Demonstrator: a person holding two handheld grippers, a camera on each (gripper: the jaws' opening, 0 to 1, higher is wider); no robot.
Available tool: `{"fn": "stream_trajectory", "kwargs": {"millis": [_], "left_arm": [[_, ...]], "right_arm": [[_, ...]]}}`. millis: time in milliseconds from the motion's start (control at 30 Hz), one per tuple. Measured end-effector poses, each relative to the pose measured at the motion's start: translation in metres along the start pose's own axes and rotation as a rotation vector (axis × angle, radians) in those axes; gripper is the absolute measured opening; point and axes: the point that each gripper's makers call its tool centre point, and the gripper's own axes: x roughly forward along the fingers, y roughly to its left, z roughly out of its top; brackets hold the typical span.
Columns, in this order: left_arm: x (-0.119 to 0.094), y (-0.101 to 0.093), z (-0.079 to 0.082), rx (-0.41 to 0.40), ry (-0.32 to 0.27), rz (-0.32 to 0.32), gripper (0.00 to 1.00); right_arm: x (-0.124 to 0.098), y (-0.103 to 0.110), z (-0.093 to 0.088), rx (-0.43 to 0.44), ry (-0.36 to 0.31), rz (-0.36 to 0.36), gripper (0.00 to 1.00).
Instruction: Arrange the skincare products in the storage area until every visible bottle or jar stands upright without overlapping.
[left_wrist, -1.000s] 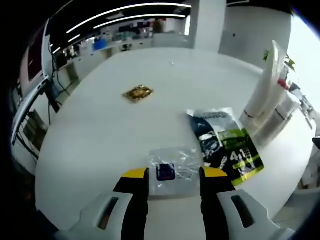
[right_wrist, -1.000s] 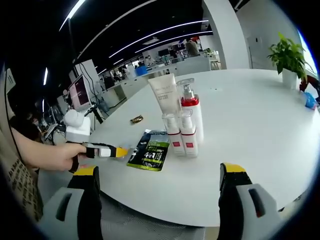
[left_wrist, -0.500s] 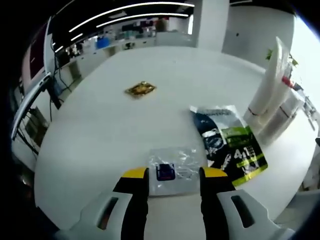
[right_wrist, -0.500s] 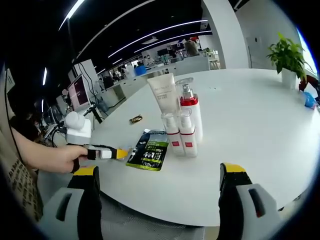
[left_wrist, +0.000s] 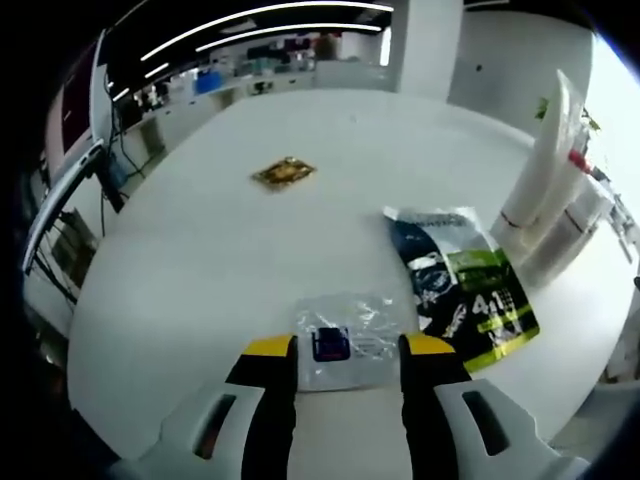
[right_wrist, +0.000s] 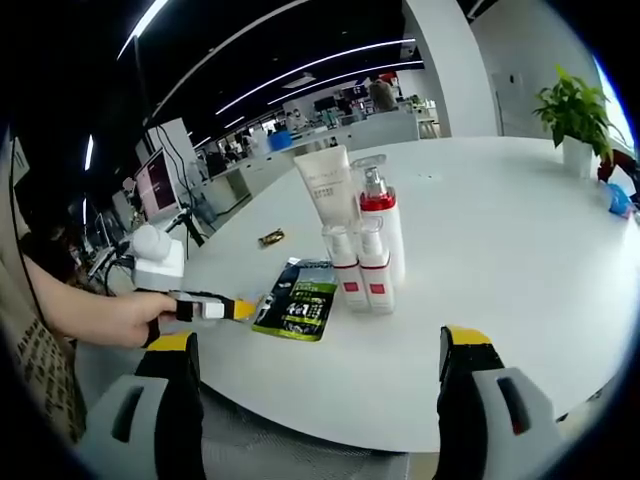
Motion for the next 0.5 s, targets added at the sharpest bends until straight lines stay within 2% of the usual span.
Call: {"fn": "stream_trajectory", "kwargs": {"millis": [500], "left_arm": [[-0.0006,-0.0027,-0.0004,0.008,0.002,-0.011,0.42]], "right_arm": [[-0.0003,0.0,0.0007,0.0,-0.005,0.0,1.0]]}}
